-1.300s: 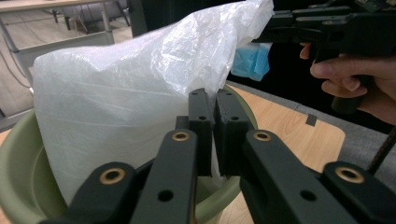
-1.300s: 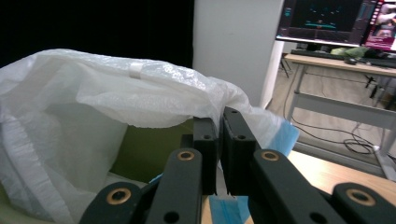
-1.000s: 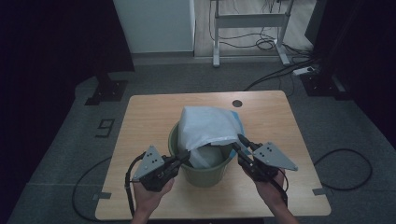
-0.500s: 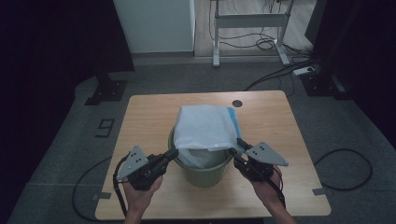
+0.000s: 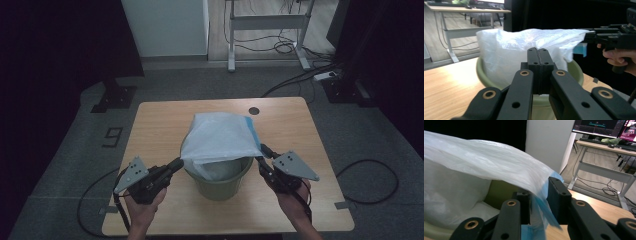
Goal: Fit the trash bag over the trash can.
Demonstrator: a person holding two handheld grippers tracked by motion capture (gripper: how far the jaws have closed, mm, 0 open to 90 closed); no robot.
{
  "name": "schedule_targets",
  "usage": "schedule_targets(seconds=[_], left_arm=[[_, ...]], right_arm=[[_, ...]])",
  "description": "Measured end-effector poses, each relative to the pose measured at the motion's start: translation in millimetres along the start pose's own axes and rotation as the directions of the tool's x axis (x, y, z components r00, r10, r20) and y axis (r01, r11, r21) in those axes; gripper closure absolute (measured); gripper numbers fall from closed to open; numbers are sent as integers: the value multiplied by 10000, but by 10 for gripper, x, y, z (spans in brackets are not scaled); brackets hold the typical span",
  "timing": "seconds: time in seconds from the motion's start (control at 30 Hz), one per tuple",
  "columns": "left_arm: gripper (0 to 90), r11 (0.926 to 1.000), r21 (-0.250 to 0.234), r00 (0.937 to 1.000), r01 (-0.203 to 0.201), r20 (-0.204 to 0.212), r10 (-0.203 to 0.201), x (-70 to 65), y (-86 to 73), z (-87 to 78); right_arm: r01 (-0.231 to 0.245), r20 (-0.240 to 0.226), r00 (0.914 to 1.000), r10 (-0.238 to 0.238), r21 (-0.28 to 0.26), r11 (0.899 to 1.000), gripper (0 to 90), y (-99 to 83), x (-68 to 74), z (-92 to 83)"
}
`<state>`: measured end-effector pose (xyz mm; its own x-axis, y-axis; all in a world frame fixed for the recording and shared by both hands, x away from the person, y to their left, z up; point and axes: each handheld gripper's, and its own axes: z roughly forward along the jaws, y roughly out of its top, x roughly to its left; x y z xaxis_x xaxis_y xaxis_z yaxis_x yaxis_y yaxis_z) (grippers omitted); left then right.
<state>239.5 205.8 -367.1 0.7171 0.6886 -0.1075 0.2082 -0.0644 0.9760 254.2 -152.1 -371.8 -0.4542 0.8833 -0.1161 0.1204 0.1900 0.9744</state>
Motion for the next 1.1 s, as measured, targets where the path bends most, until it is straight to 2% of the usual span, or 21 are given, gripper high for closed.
schedule_targets(seconds=[0.1,0.27,0.33,0.5,0.7,0.83,0.97,1.1], left_arm=[[897,9995,-196,9997,232,-70,-233,67,-4,-52],[898,9976,-346,9981,597,-134,-602,186,-29,-132],[898,9976,-328,9979,609,-209,-617,205,-38,-149],[898,9975,-301,9974,645,-287,-654,252,-82,-198],[897,9981,-145,9978,599,-290,-603,271,-155,-225],[897,9986,-37,9985,531,-142,-531,275,-209,-220],[897,9985,40,9984,551,-94,-551,279,-262,-234],[897,9982,133,9983,586,-76,-585,286,-294,-241]], right_arm=[[-26,-32,10000,26,150,9999,700,-15,-11,17],[-72,-208,9997,82,472,9989,768,-97,-25,59],[-114,-222,9997,125,509,9986,773,-109,-37,64],[-241,-57,9997,244,491,9985,875,-118,-130,48],[-440,309,9986,438,41,9990,883,-32,-246,-13],[-491,457,9977,491,-6,9988,882,-9,-314,-23],[-629,76,9980,626,408,9972,868,-118,-300,49],[-587,-283,9978,604,582,9966,853,-201,-238,92]])
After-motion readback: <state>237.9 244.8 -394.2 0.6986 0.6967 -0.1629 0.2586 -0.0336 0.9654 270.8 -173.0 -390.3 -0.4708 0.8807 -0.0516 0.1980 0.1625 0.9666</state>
